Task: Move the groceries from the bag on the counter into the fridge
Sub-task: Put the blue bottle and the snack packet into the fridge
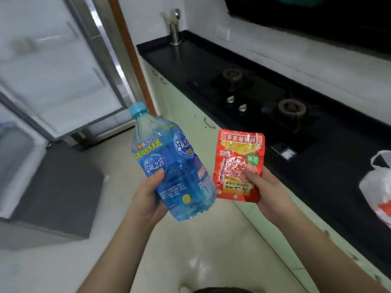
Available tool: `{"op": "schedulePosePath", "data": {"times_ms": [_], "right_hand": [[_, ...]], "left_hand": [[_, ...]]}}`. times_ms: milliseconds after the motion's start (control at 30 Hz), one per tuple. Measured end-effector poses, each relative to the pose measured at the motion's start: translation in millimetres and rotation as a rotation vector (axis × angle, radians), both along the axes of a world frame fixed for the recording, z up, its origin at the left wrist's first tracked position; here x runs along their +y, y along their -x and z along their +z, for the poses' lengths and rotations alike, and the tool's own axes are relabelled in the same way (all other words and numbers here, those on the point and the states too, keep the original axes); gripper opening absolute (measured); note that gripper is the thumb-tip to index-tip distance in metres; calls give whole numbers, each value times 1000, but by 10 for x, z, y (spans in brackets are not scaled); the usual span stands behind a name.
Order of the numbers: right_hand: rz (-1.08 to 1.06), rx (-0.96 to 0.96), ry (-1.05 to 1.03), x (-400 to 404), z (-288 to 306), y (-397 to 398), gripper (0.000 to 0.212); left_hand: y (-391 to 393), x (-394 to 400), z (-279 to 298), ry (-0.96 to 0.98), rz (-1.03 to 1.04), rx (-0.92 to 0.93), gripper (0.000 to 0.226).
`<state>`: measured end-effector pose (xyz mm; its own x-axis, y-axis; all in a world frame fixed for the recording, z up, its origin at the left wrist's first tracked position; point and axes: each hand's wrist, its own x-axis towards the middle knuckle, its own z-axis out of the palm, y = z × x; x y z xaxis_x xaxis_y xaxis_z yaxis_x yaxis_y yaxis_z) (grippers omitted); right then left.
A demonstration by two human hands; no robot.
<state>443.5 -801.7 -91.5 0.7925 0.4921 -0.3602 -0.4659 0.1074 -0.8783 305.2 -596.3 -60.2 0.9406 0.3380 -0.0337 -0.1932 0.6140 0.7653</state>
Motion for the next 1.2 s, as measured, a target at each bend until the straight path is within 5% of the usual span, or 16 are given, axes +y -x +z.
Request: {"op": "schedulePosePath", "data": {"times_ms": [500,1200], "right_hand": [[400,-53,9,2121,203,749,30],[774,39,-23,4228,-29,-823,34]], "left_hand": [[1371,1473,143,-15,449,-24,65],[576,2873,302,-86,850,39,70]]}}
